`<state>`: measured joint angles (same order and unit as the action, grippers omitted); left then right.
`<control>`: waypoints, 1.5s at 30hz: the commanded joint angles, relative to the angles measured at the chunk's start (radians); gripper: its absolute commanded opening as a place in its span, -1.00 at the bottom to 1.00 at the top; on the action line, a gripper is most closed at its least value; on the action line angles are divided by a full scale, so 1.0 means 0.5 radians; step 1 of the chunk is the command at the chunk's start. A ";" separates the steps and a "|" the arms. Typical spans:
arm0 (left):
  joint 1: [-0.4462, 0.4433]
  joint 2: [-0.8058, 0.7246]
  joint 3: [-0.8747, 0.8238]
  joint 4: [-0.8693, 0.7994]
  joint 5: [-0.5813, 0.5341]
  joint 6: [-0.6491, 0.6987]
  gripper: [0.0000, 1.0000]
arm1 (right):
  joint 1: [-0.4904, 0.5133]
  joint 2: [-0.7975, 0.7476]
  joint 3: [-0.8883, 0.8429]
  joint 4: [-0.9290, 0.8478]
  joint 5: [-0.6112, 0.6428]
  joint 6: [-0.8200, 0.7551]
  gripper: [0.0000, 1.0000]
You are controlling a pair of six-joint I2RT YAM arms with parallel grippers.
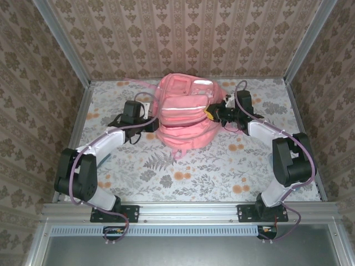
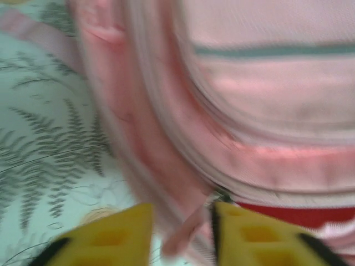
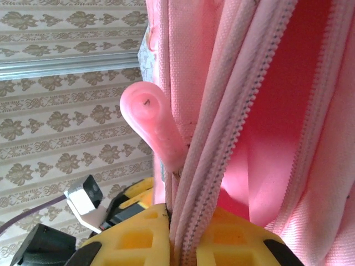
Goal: Pack books, pencil case, and school supplies into a backpack
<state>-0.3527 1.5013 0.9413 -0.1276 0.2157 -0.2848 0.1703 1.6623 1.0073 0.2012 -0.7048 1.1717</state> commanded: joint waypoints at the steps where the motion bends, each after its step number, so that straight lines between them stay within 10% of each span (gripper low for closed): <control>1: 0.064 -0.091 0.033 -0.118 -0.106 -0.067 0.25 | -0.053 -0.007 0.125 -0.115 -0.012 -0.174 -0.69; 8: 0.095 -0.366 -0.051 -0.271 -0.259 -0.169 0.75 | -0.049 -0.229 0.175 -0.907 0.474 -0.645 0.28; 24: 0.254 -0.523 0.043 -0.515 -0.327 -0.199 0.99 | -0.402 -0.843 -0.257 -1.830 1.882 -0.995 0.81; 45: 0.292 -0.518 0.062 -0.487 -0.129 -0.185 1.00 | -1.148 -1.019 -0.732 -1.836 1.637 -0.894 0.95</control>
<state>-0.2142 1.2480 0.9409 -0.3744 0.1242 -0.3737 -0.3981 1.1355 0.6582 -0.7448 0.1844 0.7322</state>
